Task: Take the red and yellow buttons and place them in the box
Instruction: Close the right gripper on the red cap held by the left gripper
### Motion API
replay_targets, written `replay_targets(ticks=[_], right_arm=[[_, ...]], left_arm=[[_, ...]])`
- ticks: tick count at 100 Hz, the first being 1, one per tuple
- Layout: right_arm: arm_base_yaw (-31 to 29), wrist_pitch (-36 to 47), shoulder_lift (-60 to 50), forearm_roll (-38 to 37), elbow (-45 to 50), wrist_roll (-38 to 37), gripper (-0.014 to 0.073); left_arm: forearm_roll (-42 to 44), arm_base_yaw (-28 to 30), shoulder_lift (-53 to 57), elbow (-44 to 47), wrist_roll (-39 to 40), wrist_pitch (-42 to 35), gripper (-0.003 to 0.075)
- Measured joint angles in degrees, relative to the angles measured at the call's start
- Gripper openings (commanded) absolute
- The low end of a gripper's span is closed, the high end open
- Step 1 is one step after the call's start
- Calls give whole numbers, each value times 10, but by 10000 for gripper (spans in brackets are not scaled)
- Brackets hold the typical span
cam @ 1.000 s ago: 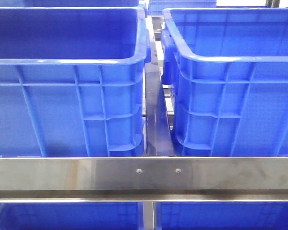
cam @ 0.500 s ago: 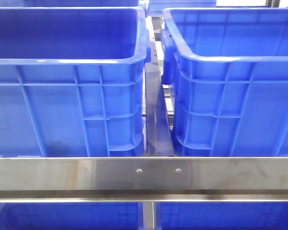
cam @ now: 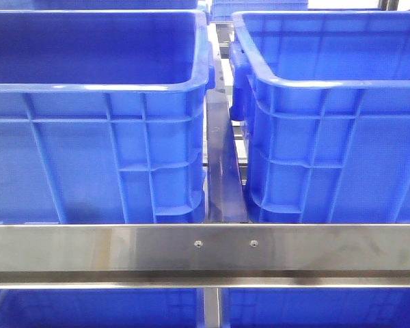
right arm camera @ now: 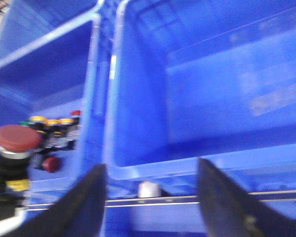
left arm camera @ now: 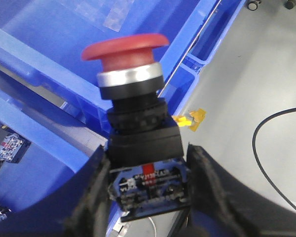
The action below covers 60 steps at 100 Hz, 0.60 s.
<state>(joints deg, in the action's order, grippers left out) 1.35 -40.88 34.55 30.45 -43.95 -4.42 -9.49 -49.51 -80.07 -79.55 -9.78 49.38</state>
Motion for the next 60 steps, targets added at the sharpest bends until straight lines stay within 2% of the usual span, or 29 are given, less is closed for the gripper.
replay_targets(ticks=[12, 24, 60], right_arm=[[0, 6, 2, 46, 0, 6, 528], [0, 13, 20, 115, 0, 47, 528], [0, -34, 176, 418, 0, 298, 528]], left_arm=[[0, 0, 0, 0, 0, 0, -19], [0, 0, 0, 0, 0, 0, -19], [0, 0, 0, 0, 0, 0, -19]])
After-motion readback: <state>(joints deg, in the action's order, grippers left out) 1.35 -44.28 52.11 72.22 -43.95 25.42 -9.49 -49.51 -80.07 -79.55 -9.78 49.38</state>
